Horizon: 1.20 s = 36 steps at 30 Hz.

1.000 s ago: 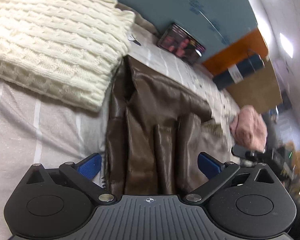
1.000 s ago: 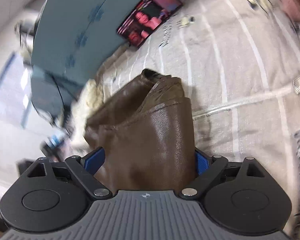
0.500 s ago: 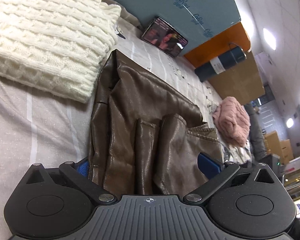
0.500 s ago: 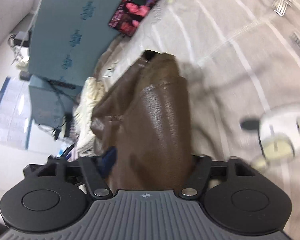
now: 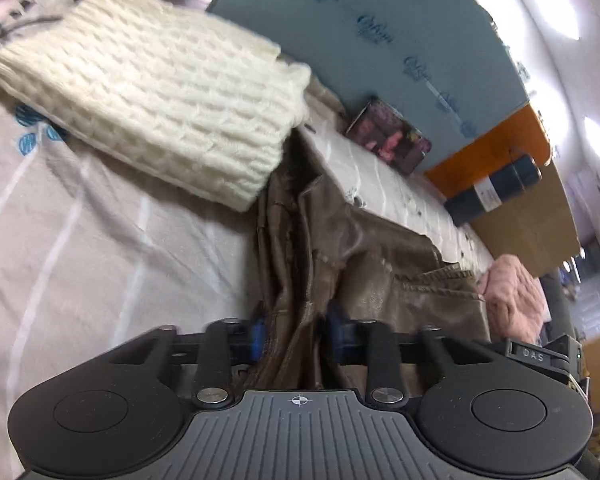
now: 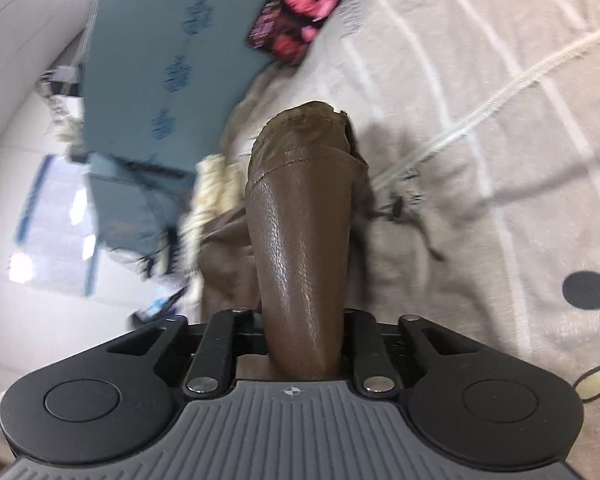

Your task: Fold clothes

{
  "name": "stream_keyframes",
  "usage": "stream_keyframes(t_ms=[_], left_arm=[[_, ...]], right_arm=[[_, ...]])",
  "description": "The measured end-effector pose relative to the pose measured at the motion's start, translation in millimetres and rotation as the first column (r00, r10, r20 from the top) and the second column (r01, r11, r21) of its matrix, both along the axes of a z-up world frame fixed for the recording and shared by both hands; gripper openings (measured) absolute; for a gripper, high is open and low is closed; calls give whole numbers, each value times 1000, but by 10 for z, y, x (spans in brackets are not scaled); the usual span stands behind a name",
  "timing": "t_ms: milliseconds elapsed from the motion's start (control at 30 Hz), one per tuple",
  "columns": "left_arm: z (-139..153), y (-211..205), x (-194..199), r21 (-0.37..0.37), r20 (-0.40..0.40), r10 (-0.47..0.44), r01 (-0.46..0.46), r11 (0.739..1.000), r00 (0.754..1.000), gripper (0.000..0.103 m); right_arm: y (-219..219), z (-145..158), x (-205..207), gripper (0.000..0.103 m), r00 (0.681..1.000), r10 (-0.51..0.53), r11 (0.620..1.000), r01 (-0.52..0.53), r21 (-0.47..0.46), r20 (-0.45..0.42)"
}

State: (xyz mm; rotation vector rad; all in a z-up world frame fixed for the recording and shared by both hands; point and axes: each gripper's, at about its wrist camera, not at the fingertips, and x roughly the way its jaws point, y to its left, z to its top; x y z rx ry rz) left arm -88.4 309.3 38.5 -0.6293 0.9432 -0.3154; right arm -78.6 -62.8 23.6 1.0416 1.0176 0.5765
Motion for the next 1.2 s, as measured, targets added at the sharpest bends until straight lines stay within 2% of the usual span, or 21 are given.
stream_keyframes(t_ms=[200,367,467,600,800,1000,1100,1200], left_arm=[[75,-567,-154,-43,5,15,-15,999,1000,19],[167,-1292,44,-115,69,-82,90,989,994,19],[292,-1821,246,-154,133,-177,197,968,975,19],[457,-2626,594,-186,212,-313,353,917,926,18],[587,-3888,1093,-184,310,-450,517,836,837,19],[523,-4933,1345,-171,324,-531,600,781,783,19],[431,-5290,1447,-152,303,-559,618,771,772,19],[307,-5563,1496,-95,266,-594,634,768,759,19]], right_arm=[[-562,190,-54,14,997,57,995,-60,83,43],[-1377,451,-263,14,994,-39,997,32,70,106],[-1901,652,-435,14,978,-125,992,117,57,169],[-2588,911,-658,14,935,-242,970,240,39,258],[-3467,1082,-885,14,830,-434,887,462,5,349],[-4034,1076,-1026,14,737,-562,787,616,-32,376],[-4258,988,-1021,14,709,-603,748,662,-50,366],[-4462,840,-955,14,698,-630,711,695,-110,339]])
